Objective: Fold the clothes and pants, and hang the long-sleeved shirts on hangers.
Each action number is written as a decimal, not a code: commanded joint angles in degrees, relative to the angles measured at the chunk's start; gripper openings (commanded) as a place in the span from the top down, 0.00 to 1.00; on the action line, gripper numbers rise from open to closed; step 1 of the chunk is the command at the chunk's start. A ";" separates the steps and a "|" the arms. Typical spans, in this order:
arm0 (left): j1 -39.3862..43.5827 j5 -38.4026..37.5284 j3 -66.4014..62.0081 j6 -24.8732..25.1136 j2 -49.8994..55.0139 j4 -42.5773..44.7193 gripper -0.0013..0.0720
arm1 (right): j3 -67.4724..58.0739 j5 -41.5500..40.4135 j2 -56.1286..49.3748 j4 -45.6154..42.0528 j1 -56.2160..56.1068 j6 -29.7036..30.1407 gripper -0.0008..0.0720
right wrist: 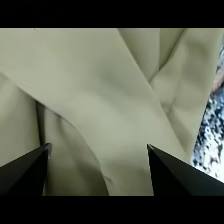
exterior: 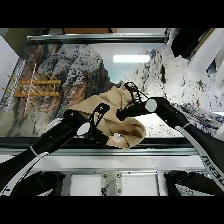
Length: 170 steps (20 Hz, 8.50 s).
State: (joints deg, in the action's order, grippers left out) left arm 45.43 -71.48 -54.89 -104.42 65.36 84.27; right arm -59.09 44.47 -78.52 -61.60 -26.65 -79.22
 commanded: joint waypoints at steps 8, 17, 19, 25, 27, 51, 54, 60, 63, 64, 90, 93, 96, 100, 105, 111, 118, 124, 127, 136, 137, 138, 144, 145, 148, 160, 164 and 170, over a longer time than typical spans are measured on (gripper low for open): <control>0.07 1.18 1.40 -0.02 -1.05 -1.88 0.96 | -10.58 -3.04 -13.62 3.98 -1.01 6.86 0.08; 0.04 1.11 1.40 -0.04 -1.07 -1.75 0.96 | -11.76 -2.69 -12.13 4.17 -1.95 8.94 0.95; 0.04 0.98 1.40 -0.04 -1.09 -1.38 0.96 | -14.14 -2.45 -7.78 2.43 0.59 8.74 0.95; 0.04 1.14 1.40 -1.09 -1.07 -1.44 0.96 | -17.31 0.98 12.24 -21.35 17.75 -9.86 0.95; 0.07 1.22 1.40 -1.09 -1.07 -1.49 0.96 | -17.29 5.92 15.21 -23.10 23.82 -11.30 0.95; 0.07 7.72 1.40 -1.09 -1.07 -1.97 0.96 | 6.58 25.18 17.51 -30.77 -13.73 -57.96 0.21; 0.07 8.28 1.40 -1.09 -1.07 -1.97 0.96 | 7.26 23.02 12.44 -31.36 -21.00 -63.52 0.21; 0.07 8.41 1.40 -1.09 -1.68 -1.97 0.96 | 7.26 18.97 4.96 -31.39 -26.99 -69.42 0.21; 0.07 8.66 1.40 -1.09 -4.22 -1.97 0.96 | 7.26 18.75 3.15 -32.41 -26.86 -71.76 0.34; 0.07 8.59 1.40 -1.09 -5.31 -1.97 0.96 | 7.26 18.75 2.67 -32.74 -26.88 -72.02 0.34; -1.05 -10.29 -31.32 7.76 -3.32 -1.92 0.96 | -39.43 59.80 13.25 -36.94 -2.27 -28.70 0.95; -5.01 -14.71 -37.73 7.98 -0.70 -2.43 0.96 | -46.56 61.09 13.97 -36.02 -3.06 -28.59 0.95; -8.44 -18.34 -35.58 7.93 -1.36 -10.23 0.96 | -46.07 61.16 14.91 -35.91 -4.96 -32.20 0.95; -9.11 -12.46 -16.55 2.56 -9.01 -12.41 0.96 | -38.47 61.11 15.65 -33.48 -12.81 -37.42 0.95; -9.11 -7.45 -6.51 1.77 -8.87 -12.35 0.96 | -29.64 61.00 12.61 -38.56 -15.06 -36.11 0.95; -9.25 -6.56 -18.12 7.13 3.32 -12.31 0.96 | -29.55 60.39 4.50 -38.51 -7.37 -30.38 0.95; -9.22 -2.67 -8.37 7.04 -0.20 -12.50 0.96 | -27.17 57.40 6.10 -34.25 -9.44 -30.58 0.95; -9.53 -2.03 -8.76 7.63 -2.99 -13.84 0.04 | -27.17 56.02 6.08 -34.07 -9.86 -32.04 0.95; -12.57 -3.41 -13.62 9.09 -2.97 -13.88 0.04 | -27.17 56.04 6.08 -34.10 -9.88 -32.04 0.95; -39.63 -6.93 -21.81 16.70 -2.80 -13.25 0.04 | -27.17 56.02 6.05 -34.12 -9.86 -31.98 0.95; -43.67 -6.95 -21.81 17.75 -2.38 -13.25 0.04 | -27.17 56.04 6.05 -34.12 -9.86 -32.00 0.95; -47.23 -6.73 -21.81 18.64 -1.70 -13.22 0.04 | -27.17 56.04 6.05 -34.12 -9.86 -32.00 0.95; -62.38 0.72 -21.84 20.68 7.13 -2.32 0.04 | -27.17 56.02 6.05 -34.12 -9.86 -32.00 0.95; -63.56 2.54 -21.84 20.63 9.03 0.72 0.04 | -27.17 56.04 6.08 -34.12 -9.86 -31.98 0.95; -65.75 9.18 -21.84 20.63 14.64 3.26 0.04 | -27.17 56.04 6.05 -34.12 -9.86 -32.00 0.95; -66.23 16.35 -36.54 18.91 38.53 22.80 0.04 | -27.17 56.02 6.05 -34.12 -9.86 -32.00 0.95; -66.36 18.21 -36.52 18.93 42.77 22.88 0.04 | -27.17 56.02 6.05 -34.12 -9.86 -31.98 0.95; -66.86 20.28 -36.50 18.88 46.36 25.62 0.04 | -27.17 56.04 6.05 -34.12 -9.86 -31.98 0.95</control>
State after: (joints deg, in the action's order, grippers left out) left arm -21.17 -52.12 -91.37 -85.60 110.02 108.97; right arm -86.28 100.47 -72.49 -95.72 -36.47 -111.20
